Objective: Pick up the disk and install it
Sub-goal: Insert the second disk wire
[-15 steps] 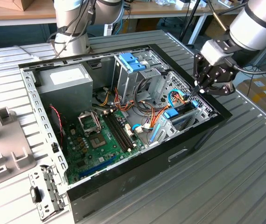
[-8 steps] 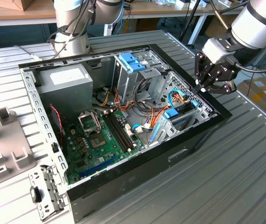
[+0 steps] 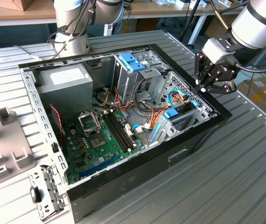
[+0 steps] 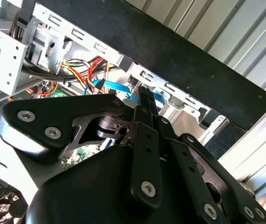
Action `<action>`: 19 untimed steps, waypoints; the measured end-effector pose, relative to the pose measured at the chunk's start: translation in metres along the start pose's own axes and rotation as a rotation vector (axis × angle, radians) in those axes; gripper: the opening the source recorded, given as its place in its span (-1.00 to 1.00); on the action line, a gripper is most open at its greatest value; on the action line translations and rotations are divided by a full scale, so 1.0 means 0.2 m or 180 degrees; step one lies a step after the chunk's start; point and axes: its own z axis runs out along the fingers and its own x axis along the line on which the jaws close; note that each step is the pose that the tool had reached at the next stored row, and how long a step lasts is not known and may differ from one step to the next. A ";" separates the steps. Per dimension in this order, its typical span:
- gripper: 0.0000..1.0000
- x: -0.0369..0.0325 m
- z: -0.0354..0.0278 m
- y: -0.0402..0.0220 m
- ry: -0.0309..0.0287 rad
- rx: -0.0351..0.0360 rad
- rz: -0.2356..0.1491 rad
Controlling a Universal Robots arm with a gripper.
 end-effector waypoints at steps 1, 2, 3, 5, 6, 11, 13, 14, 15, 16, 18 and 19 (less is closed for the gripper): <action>-0.79 0.000 0.000 0.002 0.0000 0.0000 0.0000; -0.79 0.000 -0.001 0.011 0.0000 0.0001 0.0000; -0.79 0.000 -0.001 0.017 0.0000 0.0001 0.0000; -0.79 0.001 -0.002 0.034 0.0000 0.0002 0.0000; -0.79 0.001 -0.002 0.034 0.0000 0.0001 0.0000; -0.66 0.001 -0.002 0.035 0.0000 0.0001 0.0000; -0.41 0.001 -0.002 0.035 0.0000 0.0001 0.0000; -0.41 0.001 -0.002 0.035 0.0000 0.0001 0.0000; -0.28 0.001 -0.002 0.035 0.0000 0.0001 0.0000; -0.28 0.001 -0.002 0.035 0.0000 0.0001 0.0000; -0.28 0.000 -0.007 0.041 0.0001 0.0003 0.0000; -0.28 -0.001 -0.012 0.051 0.0000 0.0007 0.0000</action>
